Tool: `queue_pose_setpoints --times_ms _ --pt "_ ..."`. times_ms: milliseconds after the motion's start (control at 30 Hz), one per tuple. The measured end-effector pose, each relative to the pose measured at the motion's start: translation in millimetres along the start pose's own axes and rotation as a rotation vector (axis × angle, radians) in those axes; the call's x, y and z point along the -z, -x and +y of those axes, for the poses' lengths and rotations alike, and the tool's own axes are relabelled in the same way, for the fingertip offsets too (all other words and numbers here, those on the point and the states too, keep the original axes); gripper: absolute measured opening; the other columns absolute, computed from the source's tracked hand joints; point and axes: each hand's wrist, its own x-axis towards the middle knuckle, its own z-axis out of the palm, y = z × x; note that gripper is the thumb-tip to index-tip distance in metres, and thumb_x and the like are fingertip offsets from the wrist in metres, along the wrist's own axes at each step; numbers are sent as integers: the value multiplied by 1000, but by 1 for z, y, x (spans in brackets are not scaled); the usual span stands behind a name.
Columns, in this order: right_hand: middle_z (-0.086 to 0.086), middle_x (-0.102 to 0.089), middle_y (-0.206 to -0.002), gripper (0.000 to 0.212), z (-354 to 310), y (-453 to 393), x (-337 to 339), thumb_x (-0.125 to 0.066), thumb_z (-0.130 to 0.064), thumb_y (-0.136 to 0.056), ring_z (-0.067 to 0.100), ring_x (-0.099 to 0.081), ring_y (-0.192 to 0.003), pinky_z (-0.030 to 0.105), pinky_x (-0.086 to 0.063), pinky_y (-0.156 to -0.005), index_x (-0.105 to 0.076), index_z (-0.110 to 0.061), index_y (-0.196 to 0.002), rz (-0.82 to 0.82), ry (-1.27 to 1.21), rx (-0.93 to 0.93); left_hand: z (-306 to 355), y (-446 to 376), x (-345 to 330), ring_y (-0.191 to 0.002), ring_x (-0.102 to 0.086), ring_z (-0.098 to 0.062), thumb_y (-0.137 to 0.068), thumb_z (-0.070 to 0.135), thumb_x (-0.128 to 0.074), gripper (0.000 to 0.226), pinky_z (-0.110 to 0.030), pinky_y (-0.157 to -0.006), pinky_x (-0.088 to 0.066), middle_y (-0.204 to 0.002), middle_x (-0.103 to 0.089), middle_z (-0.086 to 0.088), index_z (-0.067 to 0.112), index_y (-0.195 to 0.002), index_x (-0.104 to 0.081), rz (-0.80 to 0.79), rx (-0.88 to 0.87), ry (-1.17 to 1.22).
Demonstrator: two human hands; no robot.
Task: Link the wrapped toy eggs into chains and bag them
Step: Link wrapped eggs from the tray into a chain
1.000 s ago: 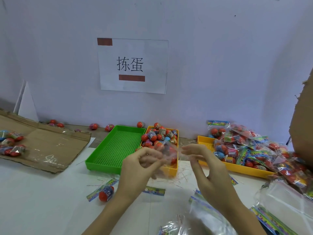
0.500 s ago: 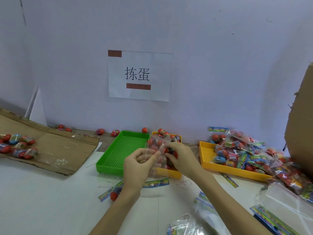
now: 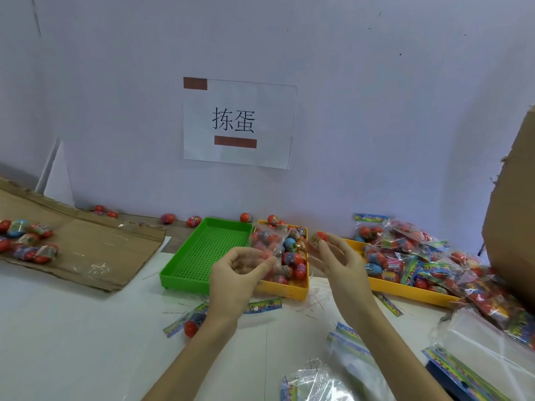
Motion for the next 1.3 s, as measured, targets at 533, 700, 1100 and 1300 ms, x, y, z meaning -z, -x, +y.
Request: queue_pose_setpoints --times_ms 533,700,1100,1300 --pt "-19 -72 -102 31 -26 37 2 -76 -33 -88 6 -70 -100 16 -56 -79 -70 -28 -117 -78 250 332 5 22 -14 -72 -67 -10 -70 45 -90 37 -28 -69 -56 -76 -72 8 27 -96 -72 -189 -275 -176" --pt "-24 -72 -99 34 -25 42 -2 -73 -48 -83 1 -69 -100 16 -55 -79 -69 -29 -111 -42 400 409 6 25 -15 -68 -64 -10 -70 49 -89 36 -23 -63 -52 -78 -71 9 28 -95 -72 -202 -307 -180" --pt "-26 -70 -98 24 -18 42 -3 -72 -38 -92 2 -69 -96 22 -56 -72 -69 -37 -115 -112 480 435 5 26 -18 -73 -68 -10 -77 46 -89 30 -22 -66 -55 -85 -73 12 44 -99 -68 -241 -306 -160" --pt "-36 -69 -93 23 -16 42 -3 -68 -46 -93 -9 -67 -95 12 -53 -71 -63 -45 -115 -147 600 482 1 22 -18 -74 -65 -27 -80 21 -91 29 -32 -65 -54 -84 -74 4 36 -97 -72 -223 -220 -78"
